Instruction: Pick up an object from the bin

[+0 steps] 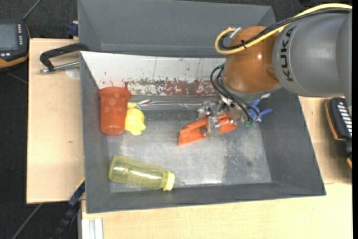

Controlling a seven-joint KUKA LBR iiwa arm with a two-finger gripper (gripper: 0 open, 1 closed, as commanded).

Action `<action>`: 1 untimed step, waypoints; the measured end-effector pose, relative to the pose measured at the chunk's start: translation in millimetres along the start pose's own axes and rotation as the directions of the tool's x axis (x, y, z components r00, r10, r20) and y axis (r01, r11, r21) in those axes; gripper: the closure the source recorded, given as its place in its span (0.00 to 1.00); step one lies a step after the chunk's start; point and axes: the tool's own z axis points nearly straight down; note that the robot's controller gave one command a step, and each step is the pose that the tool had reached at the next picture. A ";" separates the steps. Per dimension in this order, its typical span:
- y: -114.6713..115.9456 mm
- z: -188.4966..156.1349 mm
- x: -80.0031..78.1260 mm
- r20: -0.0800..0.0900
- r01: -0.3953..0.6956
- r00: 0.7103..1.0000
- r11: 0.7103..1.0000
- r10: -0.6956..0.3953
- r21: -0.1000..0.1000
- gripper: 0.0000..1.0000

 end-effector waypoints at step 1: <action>0.0 0.4 0.3 -0.001 0.000 1.000 1.000 0.000 0.000 1.00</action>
Offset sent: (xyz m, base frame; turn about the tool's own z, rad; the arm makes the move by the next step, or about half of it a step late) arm 0.0000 0.0001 0.0124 0.0000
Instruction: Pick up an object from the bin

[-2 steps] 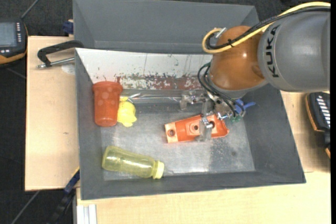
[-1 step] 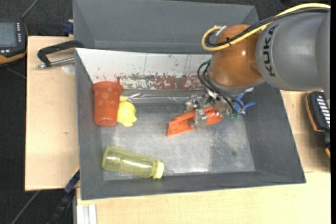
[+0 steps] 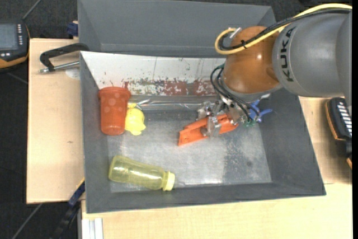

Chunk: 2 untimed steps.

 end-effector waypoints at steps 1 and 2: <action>0.2 -1.0 0.3 -0.001 0.000 1.000 1.000 0.000 0.000 1.00; 0.5 -6.8 0.4 -0.001 -0.001 1.000 1.000 0.001 -0.001 1.00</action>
Offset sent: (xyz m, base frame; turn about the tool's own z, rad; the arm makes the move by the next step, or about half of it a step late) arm -0.0001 -0.0001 0.0293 0.0000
